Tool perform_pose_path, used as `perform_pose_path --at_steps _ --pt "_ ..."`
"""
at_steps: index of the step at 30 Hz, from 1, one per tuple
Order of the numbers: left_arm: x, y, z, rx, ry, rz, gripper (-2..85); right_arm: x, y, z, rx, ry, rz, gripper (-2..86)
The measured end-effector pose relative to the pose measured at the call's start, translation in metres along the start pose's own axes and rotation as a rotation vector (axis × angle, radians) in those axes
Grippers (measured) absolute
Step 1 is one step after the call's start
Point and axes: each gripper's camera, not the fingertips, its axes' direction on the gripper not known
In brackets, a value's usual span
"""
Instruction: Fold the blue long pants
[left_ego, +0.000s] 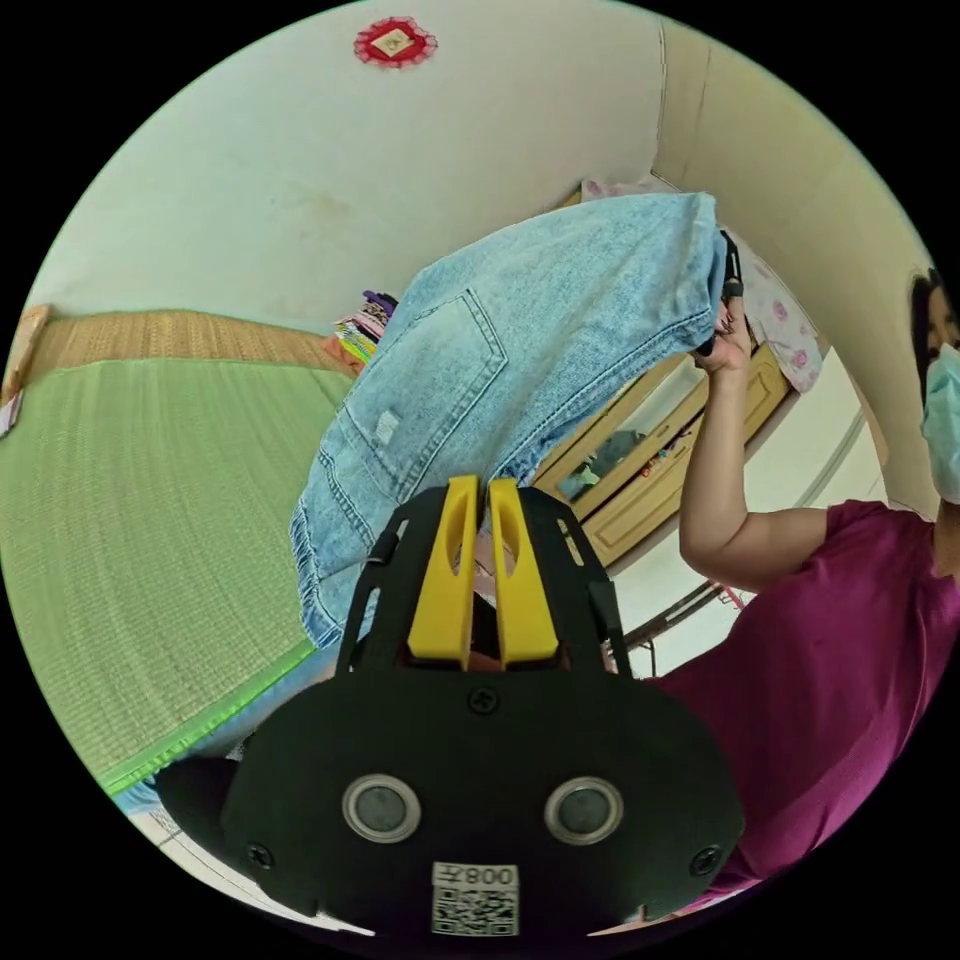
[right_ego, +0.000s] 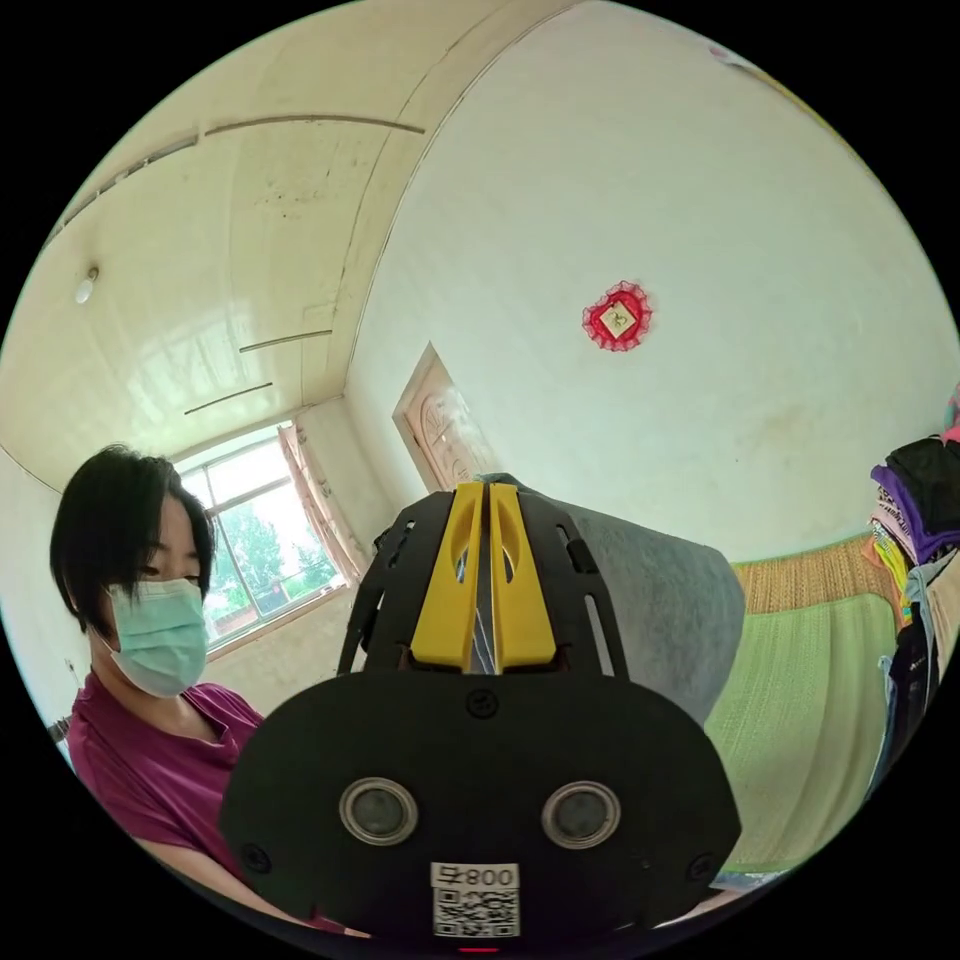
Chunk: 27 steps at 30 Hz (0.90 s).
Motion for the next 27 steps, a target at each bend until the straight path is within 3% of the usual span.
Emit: perform_pose_path --at_steps 7,17,23,25,27 --pt "-0.038 0.018 -0.162 0.194 -0.246 -0.003 1.0 0.021 -0.005 0.068 -0.056 0.020 0.023 0.4" --pt "-0.033 -0.010 -0.304 0.231 -0.508 0.183 0.9 0.035 -0.024 0.170 -0.172 0.039 -0.015 0.5" --pt "-0.173 -0.083 -0.298 0.024 -0.735 0.006 1.9 0.155 -0.059 0.328 -0.496 0.242 0.192 0.5" --pt "-0.250 -0.074 -0.291 -0.050 -0.724 -0.197 2.0 0.192 -0.051 0.354 -0.529 0.386 0.279 0.5" --pt "-0.290 -0.044 -0.277 -0.108 -0.731 -0.253 1.7 0.216 -0.034 0.368 -0.528 0.476 0.339 0.7"
